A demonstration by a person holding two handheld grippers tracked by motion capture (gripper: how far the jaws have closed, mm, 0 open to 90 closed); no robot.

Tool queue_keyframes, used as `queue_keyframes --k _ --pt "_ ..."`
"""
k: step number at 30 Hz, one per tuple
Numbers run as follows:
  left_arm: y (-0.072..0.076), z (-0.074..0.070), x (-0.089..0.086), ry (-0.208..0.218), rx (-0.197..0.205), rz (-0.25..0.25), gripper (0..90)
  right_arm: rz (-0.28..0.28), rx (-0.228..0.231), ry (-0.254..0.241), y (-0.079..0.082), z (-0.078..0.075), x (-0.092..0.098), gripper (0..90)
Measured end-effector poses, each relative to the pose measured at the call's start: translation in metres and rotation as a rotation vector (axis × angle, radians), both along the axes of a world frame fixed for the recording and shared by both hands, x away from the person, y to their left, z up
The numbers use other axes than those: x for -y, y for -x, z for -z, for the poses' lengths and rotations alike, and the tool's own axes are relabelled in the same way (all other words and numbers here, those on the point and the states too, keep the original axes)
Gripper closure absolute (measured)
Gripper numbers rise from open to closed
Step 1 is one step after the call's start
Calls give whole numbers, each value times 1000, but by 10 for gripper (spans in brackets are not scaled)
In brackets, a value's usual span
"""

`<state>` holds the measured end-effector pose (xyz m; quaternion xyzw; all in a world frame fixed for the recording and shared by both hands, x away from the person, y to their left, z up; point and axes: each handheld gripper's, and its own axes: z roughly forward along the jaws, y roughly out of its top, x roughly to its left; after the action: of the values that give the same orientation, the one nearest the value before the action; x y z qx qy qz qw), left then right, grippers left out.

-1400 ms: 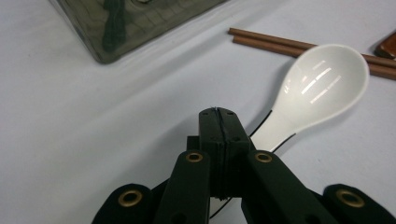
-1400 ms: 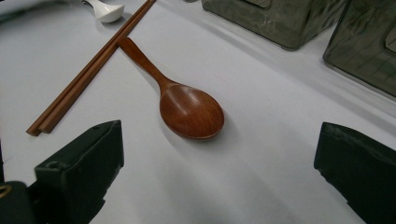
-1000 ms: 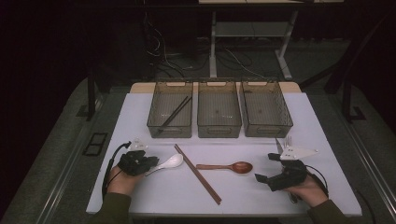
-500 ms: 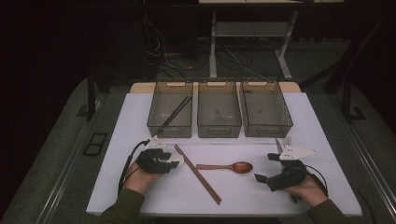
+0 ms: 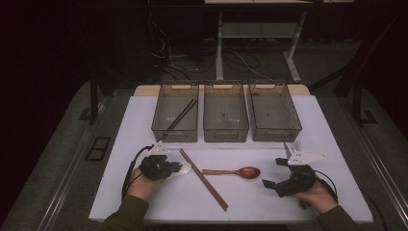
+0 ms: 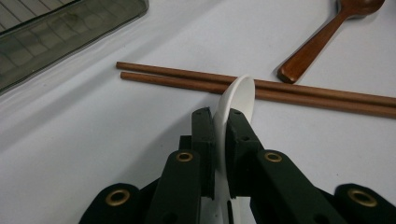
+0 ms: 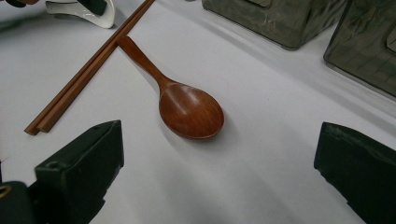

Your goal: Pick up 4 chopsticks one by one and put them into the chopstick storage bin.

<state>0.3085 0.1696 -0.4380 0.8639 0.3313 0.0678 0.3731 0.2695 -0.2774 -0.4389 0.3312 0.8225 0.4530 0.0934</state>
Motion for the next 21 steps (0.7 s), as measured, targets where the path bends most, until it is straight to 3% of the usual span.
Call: queue_keyframes --k 5,13,16,21 --pt "-3 -4 -7 -17 1 -23 830 0 0 -1 1 -1 0 14" --pt "-11 -13 -49 3 8 -168 830 -1 0 -2 0 0 0 13" --pt "-14 -12 -70 22 -9 -240 830 0 0 -1 0 0 0 14" --pt "-17 -7 -86 31 -44 -306 830 2 -3 0 0 0 0 13"
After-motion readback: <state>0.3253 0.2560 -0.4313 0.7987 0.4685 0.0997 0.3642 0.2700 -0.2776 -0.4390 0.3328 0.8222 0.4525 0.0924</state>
